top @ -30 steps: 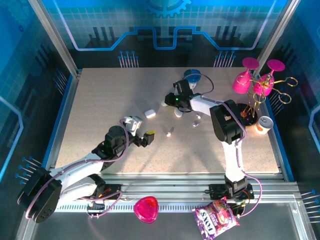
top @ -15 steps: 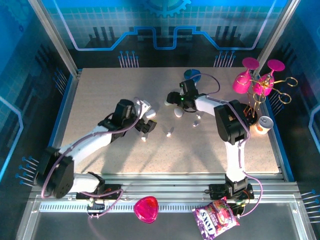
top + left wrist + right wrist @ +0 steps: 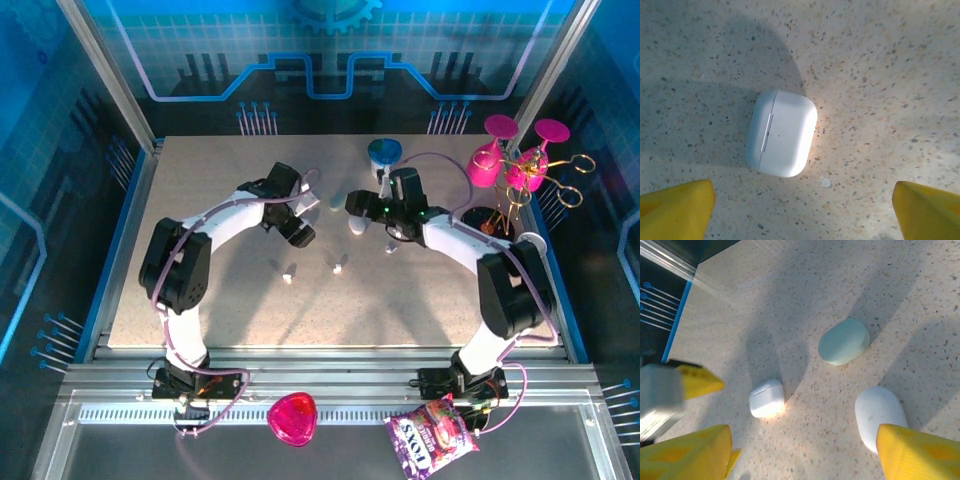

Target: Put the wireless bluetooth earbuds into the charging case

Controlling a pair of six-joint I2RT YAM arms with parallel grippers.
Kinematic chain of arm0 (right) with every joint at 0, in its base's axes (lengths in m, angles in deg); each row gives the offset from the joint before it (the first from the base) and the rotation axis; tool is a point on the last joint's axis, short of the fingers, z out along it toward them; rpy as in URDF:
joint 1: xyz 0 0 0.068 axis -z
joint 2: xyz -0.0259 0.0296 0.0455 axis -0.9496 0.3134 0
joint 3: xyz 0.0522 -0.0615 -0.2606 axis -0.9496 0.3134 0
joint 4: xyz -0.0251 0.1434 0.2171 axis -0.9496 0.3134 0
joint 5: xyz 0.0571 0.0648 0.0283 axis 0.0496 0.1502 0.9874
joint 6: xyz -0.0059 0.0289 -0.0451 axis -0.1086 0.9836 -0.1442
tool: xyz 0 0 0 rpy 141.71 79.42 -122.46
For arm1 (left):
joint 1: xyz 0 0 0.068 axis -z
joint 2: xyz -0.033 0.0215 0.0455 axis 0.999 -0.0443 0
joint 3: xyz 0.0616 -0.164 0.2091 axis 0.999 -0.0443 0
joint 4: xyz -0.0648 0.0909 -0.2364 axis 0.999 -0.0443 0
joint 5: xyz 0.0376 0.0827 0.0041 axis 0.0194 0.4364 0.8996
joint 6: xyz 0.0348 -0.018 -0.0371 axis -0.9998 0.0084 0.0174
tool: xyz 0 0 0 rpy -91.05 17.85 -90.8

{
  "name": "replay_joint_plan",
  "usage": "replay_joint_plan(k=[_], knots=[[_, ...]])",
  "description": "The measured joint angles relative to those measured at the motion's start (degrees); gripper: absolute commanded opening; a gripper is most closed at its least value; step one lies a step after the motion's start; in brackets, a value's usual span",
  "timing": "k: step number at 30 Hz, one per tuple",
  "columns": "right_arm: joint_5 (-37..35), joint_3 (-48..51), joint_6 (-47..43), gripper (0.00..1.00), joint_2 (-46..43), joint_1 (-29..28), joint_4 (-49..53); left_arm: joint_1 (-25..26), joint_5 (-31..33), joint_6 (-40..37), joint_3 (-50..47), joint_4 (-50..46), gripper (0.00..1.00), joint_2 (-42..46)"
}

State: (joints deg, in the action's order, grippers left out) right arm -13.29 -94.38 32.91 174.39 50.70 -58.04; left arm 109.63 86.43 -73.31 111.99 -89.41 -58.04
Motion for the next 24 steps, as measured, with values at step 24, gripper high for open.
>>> replay_joint_plan(k=[24], knots=[[4.3,7.9,-0.8,0.77,-16.4,-0.3,2.5,-3.2,-4.7,-7.3,10.4,-8.7,0.48,-12.4]])
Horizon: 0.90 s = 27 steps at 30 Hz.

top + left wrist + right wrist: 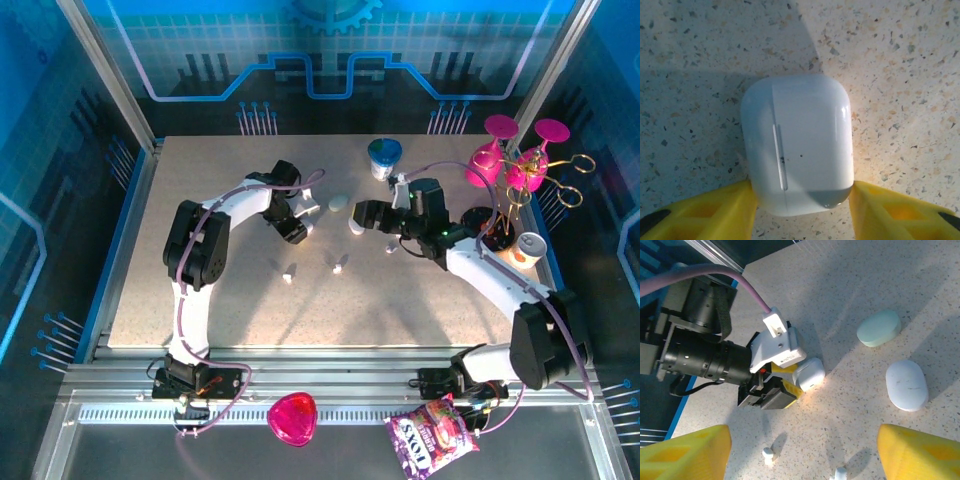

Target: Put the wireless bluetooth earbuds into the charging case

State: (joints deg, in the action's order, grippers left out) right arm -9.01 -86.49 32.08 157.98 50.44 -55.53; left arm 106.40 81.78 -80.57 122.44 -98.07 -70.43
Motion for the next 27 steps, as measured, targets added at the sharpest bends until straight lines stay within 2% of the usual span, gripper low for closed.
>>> replay_joint_plan(k=[3,14,20,27], knots=[[0.3,1.2,0.3,0.77,-1.5,0.0,-0.1,-0.1,-0.6,-0.2,-0.2,0.7,0.45,0.0],[2.0,3.7,1.5,0.77,-4.3,0.0,1.5,-0.1,-1.9,-0.2,-8.1,6.9,0.45,5.4],[5.9,3.7,2.5,0.75,-4.5,0.1,2.0,0.7,-4.1,-0.1,-14.0,10.1,0.45,14.7],[11.1,3.7,2.5,0.72,-4.5,0.1,4.3,5.2,-9.0,2.5,-22.3,16.0,0.45,28.5]])
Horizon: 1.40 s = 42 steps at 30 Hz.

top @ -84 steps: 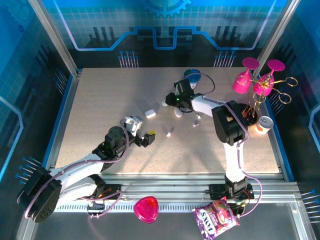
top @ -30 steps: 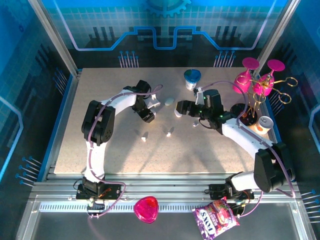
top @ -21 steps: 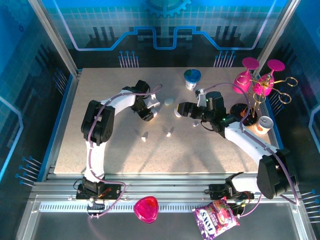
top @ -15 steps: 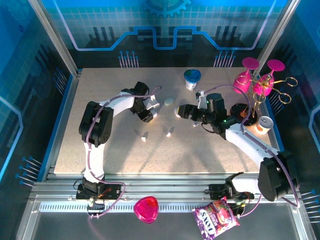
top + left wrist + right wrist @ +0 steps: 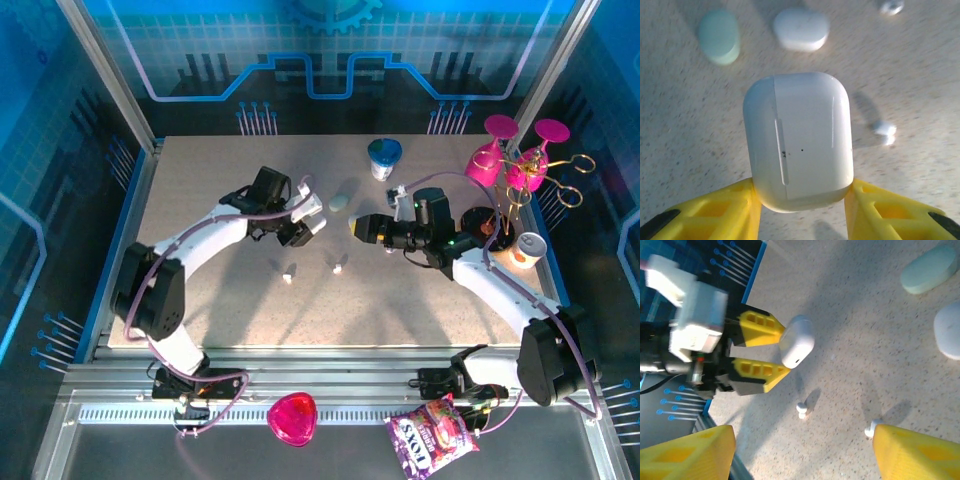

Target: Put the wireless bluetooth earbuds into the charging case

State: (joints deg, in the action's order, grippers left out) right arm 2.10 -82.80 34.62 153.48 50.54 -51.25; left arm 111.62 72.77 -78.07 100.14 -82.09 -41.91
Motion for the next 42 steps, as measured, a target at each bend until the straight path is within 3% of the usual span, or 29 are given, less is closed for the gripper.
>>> replay_joint_plan(k=[10,21,28,32,35,38,42], knots=[[7.6,-0.1,0.9,0.64,0.7,-0.1,3.0,10.5,-4.5,0.5,-9.0,7.1,0.45,11.5],[10.9,-0.1,3.0,0.51,1.2,-1.4,3.2,12.4,-5.0,-1.0,-9.2,8.7,0.45,12.3],[13.0,0.4,6.6,0.18,1.6,-1.7,-1.0,12.9,-4.9,-1.6,-9.2,9.1,0.46,12.0],[12.8,0.9,7.3,0.12,1.6,-1.7,-1.7,12.9,-4.5,-1.6,-9.2,8.9,0.46,11.8],[12.4,1.4,7.4,0.12,0.9,-1.7,-2.3,12.9,-4.5,-1.3,-9.2,9.5,0.52,11.7],[11.7,2.5,7.1,0.13,-1.4,-1.8,-2.8,13.1,-4.4,-0.2,-9.2,11.3,0.73,11.6],[9.4,4.5,4.7,0.12,-6.1,-1.8,-2.7,13.1,-4.6,2.8,-10.1,15.5,0.88,11.6]])
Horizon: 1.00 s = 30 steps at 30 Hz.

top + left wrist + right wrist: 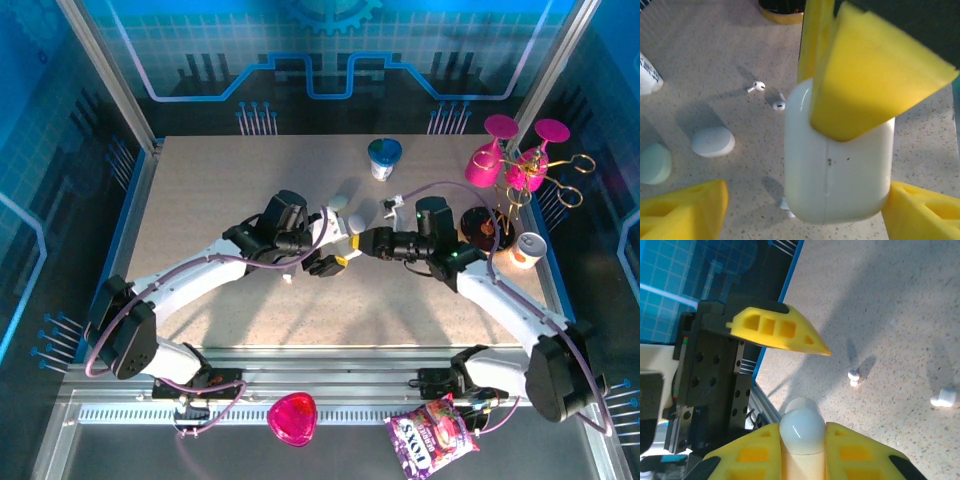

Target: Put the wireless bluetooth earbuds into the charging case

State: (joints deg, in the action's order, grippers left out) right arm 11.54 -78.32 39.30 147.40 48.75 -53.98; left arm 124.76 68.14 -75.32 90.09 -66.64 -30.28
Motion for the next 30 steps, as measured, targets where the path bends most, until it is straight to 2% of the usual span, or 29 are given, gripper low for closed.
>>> replay_joint_plan(k=[7,18,30], knots=[[-4.4,2.3,-5.8,0.09,-7.8,0.1,-0.6,-1.1,-3.1,10.6,-9.0,11.1,0.99,4.2],[-6.5,3.4,-12.1,0.08,-14.8,0.1,-4.9,-4.8,-5.7,32.0,-21.6,29.9,0.99,13.6],[-5.3,7.5,-10.4,0.06,-17.1,-0.1,-18.5,-5.3,-12.1,47.6,-28.3,51.2,0.99,15.0]])
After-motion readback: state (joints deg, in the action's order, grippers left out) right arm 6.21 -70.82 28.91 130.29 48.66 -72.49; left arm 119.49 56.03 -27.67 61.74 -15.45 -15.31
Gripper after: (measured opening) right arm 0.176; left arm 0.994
